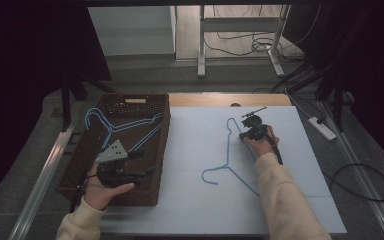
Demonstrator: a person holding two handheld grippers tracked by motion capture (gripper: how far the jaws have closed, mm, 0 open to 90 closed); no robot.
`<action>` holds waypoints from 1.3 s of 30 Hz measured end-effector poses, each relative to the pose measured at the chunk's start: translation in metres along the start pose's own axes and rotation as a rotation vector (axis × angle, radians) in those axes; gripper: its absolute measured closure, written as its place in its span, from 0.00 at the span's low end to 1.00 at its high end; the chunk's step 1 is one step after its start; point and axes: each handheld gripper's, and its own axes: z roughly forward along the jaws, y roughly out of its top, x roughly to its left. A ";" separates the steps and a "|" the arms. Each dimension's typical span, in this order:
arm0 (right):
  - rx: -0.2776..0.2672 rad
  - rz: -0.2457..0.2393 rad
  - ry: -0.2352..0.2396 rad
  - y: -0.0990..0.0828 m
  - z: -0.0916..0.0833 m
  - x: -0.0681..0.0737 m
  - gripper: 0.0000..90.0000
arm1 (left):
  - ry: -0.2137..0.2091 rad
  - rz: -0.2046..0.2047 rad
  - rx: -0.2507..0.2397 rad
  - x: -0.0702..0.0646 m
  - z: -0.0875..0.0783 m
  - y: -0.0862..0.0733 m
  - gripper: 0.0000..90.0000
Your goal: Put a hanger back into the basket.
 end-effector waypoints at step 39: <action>0.026 -0.082 0.211 -0.129 -0.084 0.035 1.00 | -0.013 0.001 0.007 -0.002 0.004 0.000 0.31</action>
